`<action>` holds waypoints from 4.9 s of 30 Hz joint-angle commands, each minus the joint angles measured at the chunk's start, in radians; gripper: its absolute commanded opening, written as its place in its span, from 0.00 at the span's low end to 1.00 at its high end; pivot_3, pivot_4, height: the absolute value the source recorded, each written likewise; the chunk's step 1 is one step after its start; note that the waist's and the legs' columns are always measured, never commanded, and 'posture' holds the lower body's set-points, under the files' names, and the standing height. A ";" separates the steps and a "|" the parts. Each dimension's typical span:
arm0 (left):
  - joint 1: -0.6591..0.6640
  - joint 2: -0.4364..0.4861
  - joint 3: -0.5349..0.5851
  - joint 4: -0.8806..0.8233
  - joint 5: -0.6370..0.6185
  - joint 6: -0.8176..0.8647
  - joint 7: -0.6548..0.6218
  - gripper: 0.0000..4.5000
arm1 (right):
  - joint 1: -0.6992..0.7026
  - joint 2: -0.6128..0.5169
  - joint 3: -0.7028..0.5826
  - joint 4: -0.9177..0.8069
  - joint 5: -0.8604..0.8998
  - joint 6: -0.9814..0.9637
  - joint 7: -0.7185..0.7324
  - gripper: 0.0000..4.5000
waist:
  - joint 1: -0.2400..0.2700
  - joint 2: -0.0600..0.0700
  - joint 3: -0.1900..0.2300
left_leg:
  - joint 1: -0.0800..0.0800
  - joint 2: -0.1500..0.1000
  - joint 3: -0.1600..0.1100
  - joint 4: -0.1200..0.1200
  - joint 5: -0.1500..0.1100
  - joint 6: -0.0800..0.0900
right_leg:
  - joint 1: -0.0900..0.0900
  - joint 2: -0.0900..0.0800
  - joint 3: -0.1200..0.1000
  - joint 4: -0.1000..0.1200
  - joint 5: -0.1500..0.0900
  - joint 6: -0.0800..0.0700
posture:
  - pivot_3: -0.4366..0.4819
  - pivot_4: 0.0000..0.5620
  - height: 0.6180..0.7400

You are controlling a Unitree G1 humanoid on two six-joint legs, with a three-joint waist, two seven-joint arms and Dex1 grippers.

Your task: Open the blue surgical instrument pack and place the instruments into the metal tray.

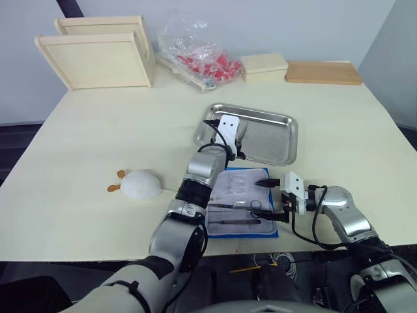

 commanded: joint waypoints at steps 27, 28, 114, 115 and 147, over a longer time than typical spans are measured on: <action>0.368 0.497 0.037 -0.657 -0.333 -0.223 -0.824 0.25 | 0.043 -0.027 0.018 0.011 -0.042 0.030 -0.003 1.00 | -0.001 0.006 0.004 | 0.000 0.003 -0.001 0.000 0.000 0.000 | 0.000 0.000 0.000 0.000 0.000 -0.001 | 0.48 0.27 1.00; 0.392 0.526 0.044 -0.672 -0.352 -0.223 -0.860 0.35 | 0.046 -0.030 0.016 0.003 -0.040 0.033 -0.002 1.00 | 0.000 0.006 0.004 | 0.000 0.003 -0.001 0.000 0.000 0.000 | 0.000 0.000 0.000 0.000 0.000 -0.001 | 0.48 0.27 1.00; 0.529 0.584 -0.268 -0.235 -0.113 -0.785 -1.347 0.97 | 0.200 -0.476 -0.369 -0.827 0.413 0.590 -0.128 1.00 | 0.008 0.013 0.013 | -0.019 0.003 -0.002 0.011 0.000 0.001 | -0.014 0.001 -0.002 0.004 0.000 -0.001 | 0.48 0.27 1.00; 0.530 0.583 -0.269 -0.237 -0.113 -0.782 -1.345 0.97 | 0.180 -0.466 -0.343 -0.825 0.402 0.599 -0.143 1.00 | 0.009 0.013 0.013 | -0.019 0.003 -0.002 0.011 0.000 0.001 | -0.014 0.001 -0.002 0.004 0.000 -0.001 | 0.48 0.27 1.00; 0.539 0.600 -0.291 -0.304 -0.099 -0.724 -1.336 0.97 | -0.090 -0.174 0.166 -0.526 -0.067 0.545 -0.274 1.00 | 0.009 0.017 0.007 | -0.019 0.001 -0.003 0.012 0.000 0.001 | -0.014 0.001 -0.003 0.006 0.000 -0.001 | 0.48 0.27 1.00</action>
